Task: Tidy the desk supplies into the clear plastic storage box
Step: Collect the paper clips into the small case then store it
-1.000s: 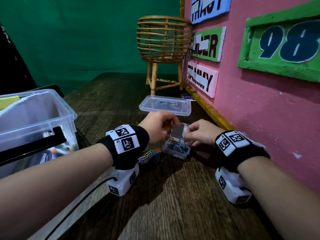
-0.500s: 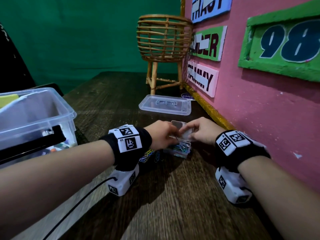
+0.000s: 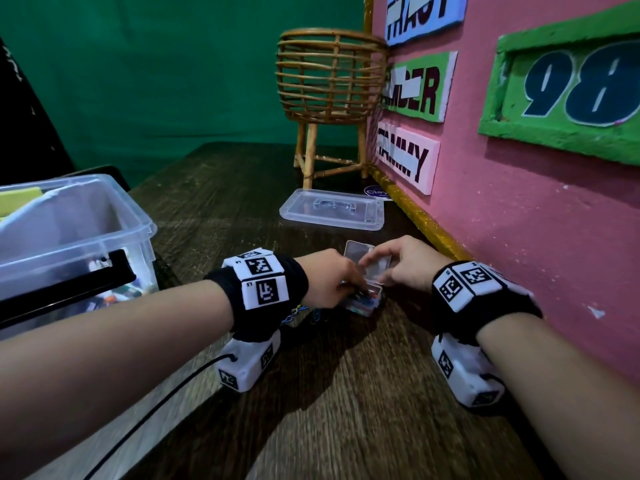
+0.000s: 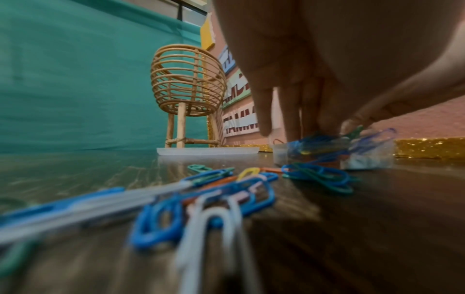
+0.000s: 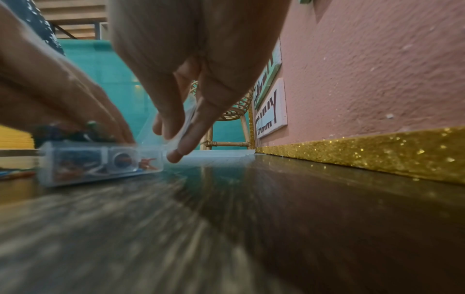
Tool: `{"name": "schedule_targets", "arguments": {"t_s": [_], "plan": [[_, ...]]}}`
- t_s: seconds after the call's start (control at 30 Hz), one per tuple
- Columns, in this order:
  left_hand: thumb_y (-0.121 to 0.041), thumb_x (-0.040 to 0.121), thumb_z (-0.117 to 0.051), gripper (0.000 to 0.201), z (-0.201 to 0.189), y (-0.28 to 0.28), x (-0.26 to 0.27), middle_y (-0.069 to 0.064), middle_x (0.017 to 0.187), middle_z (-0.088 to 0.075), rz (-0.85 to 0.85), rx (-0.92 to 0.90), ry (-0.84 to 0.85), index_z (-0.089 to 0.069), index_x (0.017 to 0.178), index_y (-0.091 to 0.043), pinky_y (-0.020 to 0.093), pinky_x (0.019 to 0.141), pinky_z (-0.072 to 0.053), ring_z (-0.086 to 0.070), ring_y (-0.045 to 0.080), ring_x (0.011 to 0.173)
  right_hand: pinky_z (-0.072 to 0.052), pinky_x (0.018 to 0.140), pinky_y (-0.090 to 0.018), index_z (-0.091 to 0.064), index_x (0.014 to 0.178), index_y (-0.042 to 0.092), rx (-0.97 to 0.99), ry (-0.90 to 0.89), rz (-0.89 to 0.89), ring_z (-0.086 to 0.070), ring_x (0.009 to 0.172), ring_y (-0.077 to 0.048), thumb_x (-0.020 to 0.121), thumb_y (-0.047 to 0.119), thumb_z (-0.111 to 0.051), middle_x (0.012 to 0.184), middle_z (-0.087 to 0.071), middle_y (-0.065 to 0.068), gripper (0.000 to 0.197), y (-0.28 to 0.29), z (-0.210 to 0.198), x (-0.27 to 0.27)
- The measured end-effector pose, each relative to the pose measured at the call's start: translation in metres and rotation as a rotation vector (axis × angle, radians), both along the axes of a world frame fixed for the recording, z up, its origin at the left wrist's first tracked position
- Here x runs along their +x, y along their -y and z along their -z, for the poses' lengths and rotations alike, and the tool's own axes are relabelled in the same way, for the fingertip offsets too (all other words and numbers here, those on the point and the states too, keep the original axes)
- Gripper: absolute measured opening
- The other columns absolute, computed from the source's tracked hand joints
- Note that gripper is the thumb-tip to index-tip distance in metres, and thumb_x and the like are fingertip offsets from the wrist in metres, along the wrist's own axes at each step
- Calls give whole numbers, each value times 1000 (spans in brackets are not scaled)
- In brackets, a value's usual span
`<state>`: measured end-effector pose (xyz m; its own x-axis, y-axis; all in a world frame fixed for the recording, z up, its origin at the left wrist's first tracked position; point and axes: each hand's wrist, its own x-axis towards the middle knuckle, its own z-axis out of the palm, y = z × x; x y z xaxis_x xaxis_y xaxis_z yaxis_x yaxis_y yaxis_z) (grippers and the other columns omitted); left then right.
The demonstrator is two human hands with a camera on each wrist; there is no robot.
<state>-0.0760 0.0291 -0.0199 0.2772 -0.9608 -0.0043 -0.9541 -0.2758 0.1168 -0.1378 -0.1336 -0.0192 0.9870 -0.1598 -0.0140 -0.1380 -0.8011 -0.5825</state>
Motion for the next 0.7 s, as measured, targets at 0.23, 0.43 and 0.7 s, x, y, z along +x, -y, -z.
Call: {"name": "schedule_targets", "arguments": {"t_s": [0.23, 0.43, 0.7], "plan": [[-7, 91, -47, 36, -3, -40, 19, 4, 129, -58, -204, -136, 65, -59, 124, -15, 28, 103, -41, -55, 21, 118, -44, 86, -25, -70, 101, 25, -23, 7, 24, -54, 92, -11, 75, -4, -68, 104, -59, 5, 39, 2, 3, 3], [0, 87, -39, 57, 10, -78, 35, -3, 147, -42, -395, 284, -54, -42, 139, -24, 27, 112, -33, -43, 16, 133, -38, 77, -21, -71, 100, 21, -75, 45, 30, -46, 70, -1, 75, -5, -65, 96, -58, 4, 37, 2, 1, 1], [-34, 97, -44, 47, 3, -59, 8, 5, 142, -43, -364, 190, -139, -37, 140, -17, 28, 105, -36, -45, 21, 127, -35, 77, -21, -71, 91, 19, -83, 92, 150, -50, 89, -13, 78, -8, -55, 109, -61, -4, 34, 3, 0, -3]]}}
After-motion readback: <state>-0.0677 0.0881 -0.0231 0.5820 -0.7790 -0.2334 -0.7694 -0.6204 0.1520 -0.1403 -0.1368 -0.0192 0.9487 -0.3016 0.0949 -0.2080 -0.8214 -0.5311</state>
